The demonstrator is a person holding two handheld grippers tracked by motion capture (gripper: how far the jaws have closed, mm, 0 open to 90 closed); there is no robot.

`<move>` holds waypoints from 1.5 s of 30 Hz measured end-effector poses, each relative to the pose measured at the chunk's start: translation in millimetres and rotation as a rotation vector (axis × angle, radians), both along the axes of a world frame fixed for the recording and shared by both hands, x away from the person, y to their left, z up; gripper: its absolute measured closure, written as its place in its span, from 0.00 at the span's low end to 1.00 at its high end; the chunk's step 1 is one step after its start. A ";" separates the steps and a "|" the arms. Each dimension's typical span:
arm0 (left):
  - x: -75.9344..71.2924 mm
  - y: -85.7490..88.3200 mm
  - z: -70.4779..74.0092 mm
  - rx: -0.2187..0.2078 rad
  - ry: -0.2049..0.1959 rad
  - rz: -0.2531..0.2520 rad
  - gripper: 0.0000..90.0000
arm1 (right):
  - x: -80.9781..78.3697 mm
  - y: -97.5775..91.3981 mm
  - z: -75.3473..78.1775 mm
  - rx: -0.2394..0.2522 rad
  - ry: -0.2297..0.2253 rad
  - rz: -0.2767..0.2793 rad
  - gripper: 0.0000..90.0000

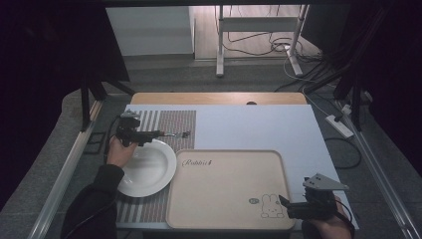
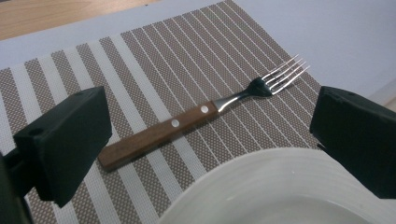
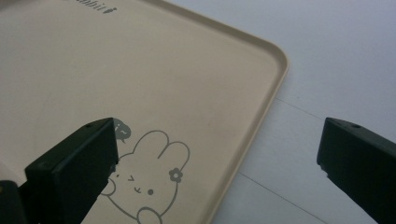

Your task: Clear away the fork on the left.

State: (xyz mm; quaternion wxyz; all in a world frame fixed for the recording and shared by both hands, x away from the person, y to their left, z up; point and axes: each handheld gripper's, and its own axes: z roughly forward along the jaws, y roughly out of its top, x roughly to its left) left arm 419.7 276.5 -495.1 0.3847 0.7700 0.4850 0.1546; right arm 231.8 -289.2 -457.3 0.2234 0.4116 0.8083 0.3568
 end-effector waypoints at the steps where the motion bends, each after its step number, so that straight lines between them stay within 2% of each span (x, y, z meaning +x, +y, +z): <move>1: 2.7 0.8 -0.6 -0.009 0.004 -0.004 0.00 | 0.0 0.0 0.0 0.000 0.000 0.000 0.00; 12: 35.2 5.8 -0.8 0.025 0.025 -0.022 0.00 | 0.2 -0.2 -0.1 0.001 0.004 0.002 0.00; 17: 42.8 8.6 -3.2 0.086 0.036 -0.008 0.10 | 0.1 -0.3 -0.1 0.001 0.004 0.002 0.00; 19: 44.5 10.6 -3.8 0.095 0.042 -0.008 0.20 | 0.2 -0.2 -0.1 0.000 0.005 0.002 0.00; 20: 47.5 15.6 -4.1 0.115 0.052 -0.004 0.26 | 0.1 0.1 -0.2 -0.002 0.006 0.004 0.00; 21: 48.9 18.8 -4.0 0.112 0.057 -0.007 0.33 | 0.2 0.2 -0.2 -0.003 0.006 0.006 0.00; 23: 50.4 21.9 -3.9 0.104 0.067 -0.015 0.54 | 0.3 0.6 -0.5 -0.003 0.008 0.012 0.00; 24: 52.8 25.0 -4.2 0.106 0.082 -0.017 0.62 | 0.5 0.7 -0.5 -0.003 0.010 0.014 0.00; 25: 56.1 28.1 -5.3 0.116 0.104 -0.035 0.75 | 0.5 0.8 -0.6 -0.004 0.010 0.015 0.00; 27: 58.1 28.7 -6.6 0.127 0.111 -0.036 0.90 | 0.6 0.7 -0.6 -0.003 0.011 0.018 0.00; 28: 62.6 29.0 -10.4 0.146 0.143 -0.053 0.99 | 0.5 0.6 -0.6 -0.002 0.011 0.019 0.00; 30: 64.6 28.1 -12.9 0.157 0.159 -0.055 0.99 | 0.3 0.5 -0.4 -0.002 0.012 0.019 0.00; 31: 68.1 25.8 -18.1 0.194 0.192 -0.060 0.99 | 0.3 0.5 -0.4 -0.002 0.011 0.018 0.00; 32: 69.2 24.6 -20.7 0.216 0.203 -0.055 0.99 | 0.3 0.4 -0.4 -0.001 0.011 0.019 0.00; 33: 69.2 24.6 -20.7 0.216 0.203 -0.055 0.99 | 0.2 0.2 -0.3 -0.001 0.013 0.019 0.00; 35: 70.7 26.6 -27.4 0.264 0.243 -0.045 0.99 | 0.2 0.1 -0.4 0.001 0.013 0.019 0.00; 36: 70.7 26.6 -27.4 0.264 0.243 -0.045 0.99 | 0.2 0.1 -0.4 0.001 0.013 0.019 0.00; 38: 67.9 32.0 -29.5 0.252 0.271 -0.052 0.99 | -0.1 0.0 -0.3 -0.001 0.013 0.022 0.00; 40: 66.9 32.6 -29.2 0.249 0.276 -0.058 0.99 | -0.1 0.1 -0.4 -0.002 0.012 0.022 0.00; 41: 63.4 33.3 -28.3 0.247 0.294 -0.079 0.99 | -0.2 0.5 -0.5 -0.004 0.011 0.023 0.00; 42: 63.4 33.3 -28.3 0.247 0.294 -0.079 0.99 | -0.2 0.5 -0.5 -0.004 0.011 0.023 0.00; 45: 54.6 32.3 -27.3 0.255 0.305 -0.123 0.99 | -0.5 1.5 -0.5 -0.013 0.009 0.027 0.00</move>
